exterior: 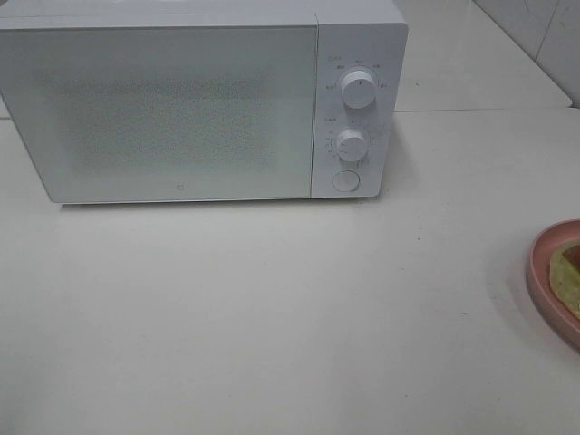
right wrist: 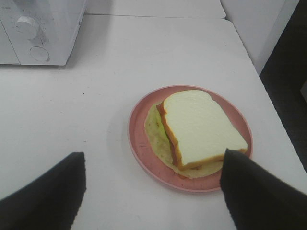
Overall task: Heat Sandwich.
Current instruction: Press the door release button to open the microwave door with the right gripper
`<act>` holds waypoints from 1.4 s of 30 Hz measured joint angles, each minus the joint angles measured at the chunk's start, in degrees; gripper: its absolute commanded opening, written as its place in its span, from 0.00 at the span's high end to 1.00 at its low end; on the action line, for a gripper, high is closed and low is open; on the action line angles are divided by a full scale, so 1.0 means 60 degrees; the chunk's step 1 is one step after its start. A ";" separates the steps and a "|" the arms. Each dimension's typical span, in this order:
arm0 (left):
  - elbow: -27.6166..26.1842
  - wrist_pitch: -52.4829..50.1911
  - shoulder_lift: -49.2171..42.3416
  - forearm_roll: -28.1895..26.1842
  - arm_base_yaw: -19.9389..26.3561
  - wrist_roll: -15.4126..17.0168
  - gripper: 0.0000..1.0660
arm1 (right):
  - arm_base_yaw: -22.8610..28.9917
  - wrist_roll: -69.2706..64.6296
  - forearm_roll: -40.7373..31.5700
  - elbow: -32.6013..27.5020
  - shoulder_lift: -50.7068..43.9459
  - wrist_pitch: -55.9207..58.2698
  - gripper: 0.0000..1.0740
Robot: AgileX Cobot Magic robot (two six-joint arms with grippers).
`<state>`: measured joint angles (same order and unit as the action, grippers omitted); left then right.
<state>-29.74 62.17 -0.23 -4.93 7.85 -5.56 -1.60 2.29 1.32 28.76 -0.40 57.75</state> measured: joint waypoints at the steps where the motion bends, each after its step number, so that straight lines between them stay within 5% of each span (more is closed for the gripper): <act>1: 0.0000 0.0000 0.0000 0.0000 0.0000 0.0000 0.24 | 0.0000 0.0000 0.0000 0.0000 0.0000 0.0000 0.30; 42: 0.0000 0.0000 0.0000 0.0000 0.0000 0.0000 0.24 | 0.0000 0.0000 0.0000 0.0000 0.0000 0.0000 0.30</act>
<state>-29.74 62.17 -0.23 -4.93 7.85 -5.56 -1.60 2.29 1.32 28.76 -0.40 57.75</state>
